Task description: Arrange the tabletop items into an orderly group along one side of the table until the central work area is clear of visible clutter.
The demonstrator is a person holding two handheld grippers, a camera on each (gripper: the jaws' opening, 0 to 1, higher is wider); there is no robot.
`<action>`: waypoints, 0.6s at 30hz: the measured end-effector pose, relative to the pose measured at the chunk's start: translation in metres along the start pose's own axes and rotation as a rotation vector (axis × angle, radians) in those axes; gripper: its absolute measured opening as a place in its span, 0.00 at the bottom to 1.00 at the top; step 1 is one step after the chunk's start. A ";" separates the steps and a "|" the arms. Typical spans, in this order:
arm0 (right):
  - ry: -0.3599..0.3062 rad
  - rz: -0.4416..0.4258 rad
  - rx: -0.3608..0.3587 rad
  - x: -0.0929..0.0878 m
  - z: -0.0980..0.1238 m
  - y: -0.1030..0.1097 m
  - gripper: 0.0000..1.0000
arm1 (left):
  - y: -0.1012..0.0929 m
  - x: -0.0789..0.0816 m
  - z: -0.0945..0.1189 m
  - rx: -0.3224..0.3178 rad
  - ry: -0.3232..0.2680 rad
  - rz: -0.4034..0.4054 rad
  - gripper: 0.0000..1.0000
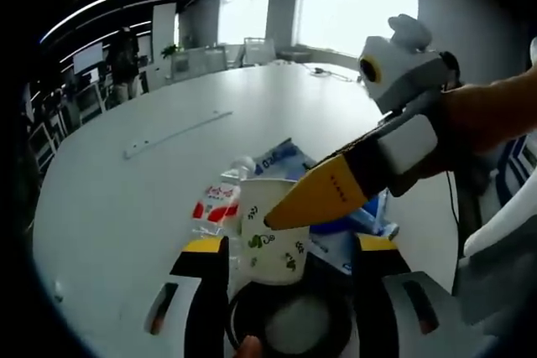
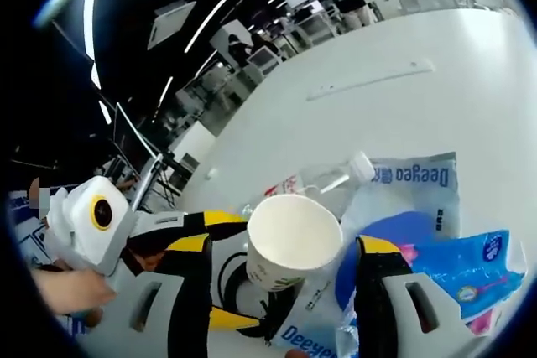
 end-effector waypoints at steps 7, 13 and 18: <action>0.013 -0.002 0.002 -0.002 -0.004 0.000 0.66 | 0.001 -0.002 -0.004 0.003 0.009 0.003 0.52; 0.016 -0.012 0.006 -0.002 -0.008 -0.001 0.60 | 0.001 -0.004 -0.007 0.000 0.017 0.011 0.50; 0.019 -0.009 0.009 -0.002 -0.011 0.001 0.59 | 0.002 -0.004 -0.009 0.000 0.022 0.021 0.47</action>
Point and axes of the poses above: the point that each gripper's makers call its tool centre point, and the gripper's own axes: z roughly backward along the fingers, y roughly to its left, x roughly out of its top, the point moved 5 cm from there along z, roughly backward along the fingers, and after that the axes turned 14 degrees about z, right-handed, at the moved point
